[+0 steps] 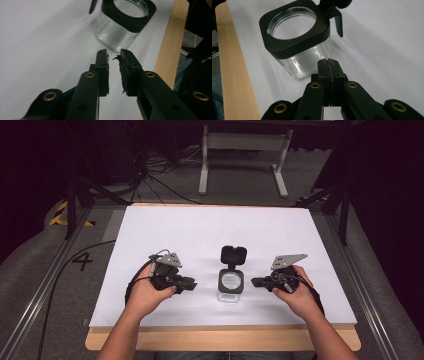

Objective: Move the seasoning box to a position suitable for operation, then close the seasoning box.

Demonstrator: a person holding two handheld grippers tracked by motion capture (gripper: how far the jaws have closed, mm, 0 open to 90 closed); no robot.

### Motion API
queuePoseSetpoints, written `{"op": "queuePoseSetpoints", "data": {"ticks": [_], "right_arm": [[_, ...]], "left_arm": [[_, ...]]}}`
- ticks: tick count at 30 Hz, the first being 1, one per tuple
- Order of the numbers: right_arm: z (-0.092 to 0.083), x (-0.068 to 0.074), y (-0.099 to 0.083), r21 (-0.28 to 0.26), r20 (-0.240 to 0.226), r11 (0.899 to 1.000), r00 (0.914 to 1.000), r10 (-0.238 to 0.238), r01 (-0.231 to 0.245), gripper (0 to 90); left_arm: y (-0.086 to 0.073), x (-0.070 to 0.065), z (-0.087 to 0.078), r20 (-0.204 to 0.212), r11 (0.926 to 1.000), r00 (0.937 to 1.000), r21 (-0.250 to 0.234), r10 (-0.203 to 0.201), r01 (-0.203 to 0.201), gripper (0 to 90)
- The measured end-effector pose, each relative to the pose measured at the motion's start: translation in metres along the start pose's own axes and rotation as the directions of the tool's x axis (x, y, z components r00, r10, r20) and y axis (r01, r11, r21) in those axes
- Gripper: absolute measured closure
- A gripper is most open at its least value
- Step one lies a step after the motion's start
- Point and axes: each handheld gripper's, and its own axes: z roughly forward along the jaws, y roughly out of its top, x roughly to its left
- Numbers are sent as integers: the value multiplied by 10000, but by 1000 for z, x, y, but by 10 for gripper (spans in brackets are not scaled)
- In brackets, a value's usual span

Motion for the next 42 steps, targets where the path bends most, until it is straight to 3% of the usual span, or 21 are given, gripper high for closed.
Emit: {"op": "queuePoseSetpoints", "data": {"ticks": [4,9,17,27,32,38,42], "right_arm": [[-9,-3,11,-420,75,9991,10000,5,-2,900],[-16,-9,31,-812,8,9967,10000,1,0,900],[-23,-20,54,-1003,-6,9949,10000,81,-81,900],[-31,-27,84,-1316,128,9913,9999,15,2,900],[-28,-26,106,-1288,382,9915,9992,-154,202,900],[-19,-26,120,-1080,507,9939,9986,-147,201,900],[-11,-27,124,-883,490,9959,9986,-175,218,900]], "left_arm": [[5,-8,10,802,9998,9967,-129,149,-139,854],[11,-20,23,1486,9985,9874,-68,543,-538,882],[13,-33,42,1962,9961,9769,56,848,-876,896],[11,-33,61,1989,9956,9761,153,880,-929,898],[10,-32,68,1672,9947,9809,115,992,-1025,896],[9,-29,74,1359,9970,9877,-22,769,-773,897],[8,-28,78,1349,9965,9873,-117,839,-831,894]]}}
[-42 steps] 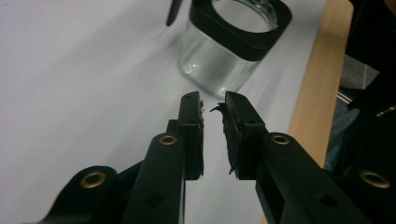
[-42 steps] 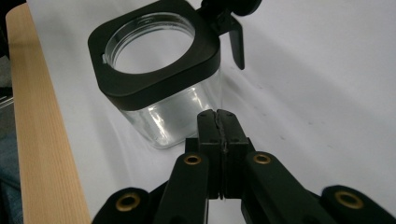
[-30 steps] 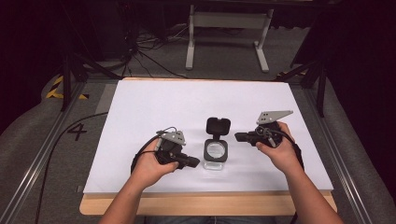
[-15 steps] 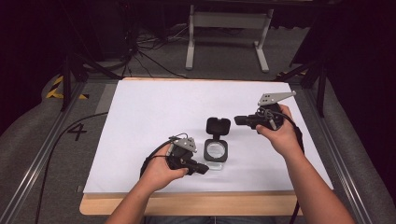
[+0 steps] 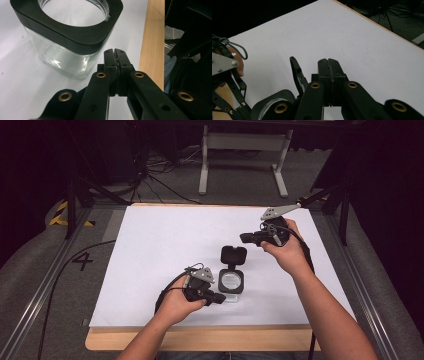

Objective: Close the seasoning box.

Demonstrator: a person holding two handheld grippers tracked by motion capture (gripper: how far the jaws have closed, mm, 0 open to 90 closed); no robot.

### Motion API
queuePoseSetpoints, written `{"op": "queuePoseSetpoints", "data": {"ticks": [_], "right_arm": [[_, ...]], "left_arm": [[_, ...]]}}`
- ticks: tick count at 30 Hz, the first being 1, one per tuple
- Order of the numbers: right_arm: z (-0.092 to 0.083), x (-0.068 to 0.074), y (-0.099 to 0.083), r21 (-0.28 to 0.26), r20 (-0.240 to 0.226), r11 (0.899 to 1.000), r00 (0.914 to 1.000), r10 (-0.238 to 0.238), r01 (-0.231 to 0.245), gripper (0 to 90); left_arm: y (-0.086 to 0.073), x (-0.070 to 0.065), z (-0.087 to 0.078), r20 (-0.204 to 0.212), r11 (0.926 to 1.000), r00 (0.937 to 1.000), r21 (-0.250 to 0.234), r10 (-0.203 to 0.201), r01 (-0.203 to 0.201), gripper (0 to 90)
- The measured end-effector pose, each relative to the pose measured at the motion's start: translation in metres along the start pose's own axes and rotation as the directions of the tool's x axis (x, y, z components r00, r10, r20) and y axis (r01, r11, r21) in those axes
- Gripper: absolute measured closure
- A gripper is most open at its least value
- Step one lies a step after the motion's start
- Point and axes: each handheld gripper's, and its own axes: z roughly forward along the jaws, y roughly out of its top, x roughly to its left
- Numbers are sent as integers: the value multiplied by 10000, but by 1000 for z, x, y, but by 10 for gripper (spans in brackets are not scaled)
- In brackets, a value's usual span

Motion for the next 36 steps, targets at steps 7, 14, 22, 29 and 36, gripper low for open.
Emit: {"op": "queuePoseSetpoints", "data": {"ticks": [7,14,22,29,36], "right_arm": [[6,3,2,302,-137,9995,9999,-27,31,900],[9,8,1,485,-207,9985,9995,-238,248,900],[7,14,-1,444,-247,9982,9989,-395,406,900],[8,29,-7,689,-635,9952,9959,-646,689,900],[11,47,-17,905,-879,9899,9910,-1011,1090,900]], "left_arm": [[0,1,4,52,9998,9999,-158,-98,99,896],[2,0,9,100,9998,9999,-189,-80,81,897],[4,-2,14,117,9999,9999,-137,2,0,897],[4,-2,14,117,9999,9999,-140,-21,22,896],[5,-2,13,53,9999,9999,82,92,-93,893]]}}
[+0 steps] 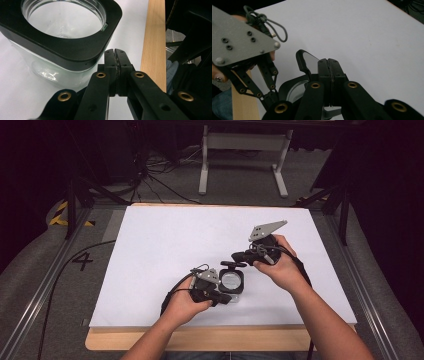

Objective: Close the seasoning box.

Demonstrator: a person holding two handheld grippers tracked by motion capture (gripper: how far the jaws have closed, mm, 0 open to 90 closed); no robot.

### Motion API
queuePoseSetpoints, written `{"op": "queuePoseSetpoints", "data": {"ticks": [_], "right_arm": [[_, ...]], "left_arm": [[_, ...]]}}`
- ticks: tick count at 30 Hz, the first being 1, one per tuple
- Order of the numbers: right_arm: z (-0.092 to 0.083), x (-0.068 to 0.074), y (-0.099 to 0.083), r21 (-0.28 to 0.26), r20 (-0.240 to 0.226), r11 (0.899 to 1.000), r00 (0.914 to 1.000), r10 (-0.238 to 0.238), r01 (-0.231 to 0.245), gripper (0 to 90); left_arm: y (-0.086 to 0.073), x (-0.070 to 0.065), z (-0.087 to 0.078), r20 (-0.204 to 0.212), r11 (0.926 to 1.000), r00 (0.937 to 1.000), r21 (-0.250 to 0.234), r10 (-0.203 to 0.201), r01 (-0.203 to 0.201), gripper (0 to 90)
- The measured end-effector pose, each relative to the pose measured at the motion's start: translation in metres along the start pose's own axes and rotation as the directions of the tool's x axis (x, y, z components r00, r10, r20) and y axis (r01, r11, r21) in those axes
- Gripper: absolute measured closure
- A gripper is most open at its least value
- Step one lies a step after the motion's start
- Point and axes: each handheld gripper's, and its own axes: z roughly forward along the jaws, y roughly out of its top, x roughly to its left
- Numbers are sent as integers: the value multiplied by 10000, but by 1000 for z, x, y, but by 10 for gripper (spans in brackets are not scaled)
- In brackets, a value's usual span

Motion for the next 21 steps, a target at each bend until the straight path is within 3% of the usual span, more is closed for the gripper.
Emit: {"op": "queuePoseSetpoints", "data": {"ticks": [12,16,21], "right_arm": [[11,17,-15,494,-283,9985,9993,-241,254,900],[16,19,-20,653,-409,9977,9990,-168,194,900],[21,19,-25,874,-479,9960,9987,-162,204,900]], "left_arm": [[0,0,0,-24,10000,10000,-21,-34,34,893],[-1,-1,1,-62,9997,9999,-210,-99,98,893],[0,-1,0,-38,10000,10000,-60,-67,67,894]]}}
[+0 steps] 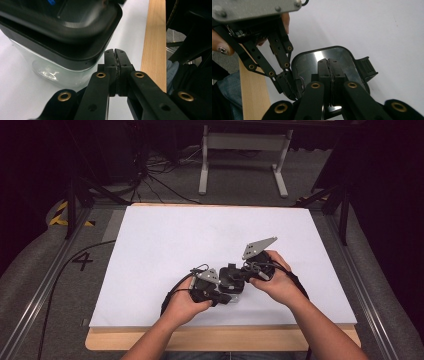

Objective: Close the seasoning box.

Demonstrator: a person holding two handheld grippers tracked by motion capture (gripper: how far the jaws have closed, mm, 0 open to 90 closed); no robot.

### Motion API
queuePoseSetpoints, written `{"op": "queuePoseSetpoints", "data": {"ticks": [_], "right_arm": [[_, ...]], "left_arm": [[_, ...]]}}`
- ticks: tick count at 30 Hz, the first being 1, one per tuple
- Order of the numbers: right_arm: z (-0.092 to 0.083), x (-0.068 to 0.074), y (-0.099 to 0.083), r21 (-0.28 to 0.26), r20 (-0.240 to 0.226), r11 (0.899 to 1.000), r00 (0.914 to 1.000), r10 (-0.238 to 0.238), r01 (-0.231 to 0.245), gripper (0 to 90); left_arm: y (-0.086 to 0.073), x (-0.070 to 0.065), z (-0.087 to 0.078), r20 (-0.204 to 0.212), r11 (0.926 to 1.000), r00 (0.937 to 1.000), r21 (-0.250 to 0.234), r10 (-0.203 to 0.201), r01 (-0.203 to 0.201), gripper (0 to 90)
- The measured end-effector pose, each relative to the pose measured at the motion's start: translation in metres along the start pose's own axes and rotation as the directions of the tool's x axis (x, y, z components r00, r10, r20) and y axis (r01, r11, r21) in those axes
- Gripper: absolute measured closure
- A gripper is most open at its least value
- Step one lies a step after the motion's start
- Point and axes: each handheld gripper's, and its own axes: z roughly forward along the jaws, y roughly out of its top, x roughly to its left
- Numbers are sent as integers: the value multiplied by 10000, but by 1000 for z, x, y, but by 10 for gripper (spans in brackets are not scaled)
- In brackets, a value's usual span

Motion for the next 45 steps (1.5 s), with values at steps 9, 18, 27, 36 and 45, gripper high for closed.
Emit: {"op": "queuePoseSetpoints", "data": {"ticks": [9,18,27,36,45], "right_arm": [[6,1,-4,92,-48,9999,10000,62,-62,900],[6,1,-5,36,-39,9999,9999,94,-94,900],[-3,-3,-2,-536,-250,9981,9992,297,-310,900],[-29,-11,-4,-1170,114,9916,9983,565,-548,877],[-58,-28,-22,-1875,612,9752,9895,1309,-1174,784]], "left_arm": [[0,0,1,15,9999,10000,-117,-38,39,895],[0,-1,0,-2,9998,10000,-218,-43,43,895],[0,-2,-6,-73,9995,9999,-290,-83,81,891],[0,-5,-31,-262,9980,9993,-584,-256,240,866],[-6,1,-74,-1269,9918,9897,-1171,-664,515,830]]}}
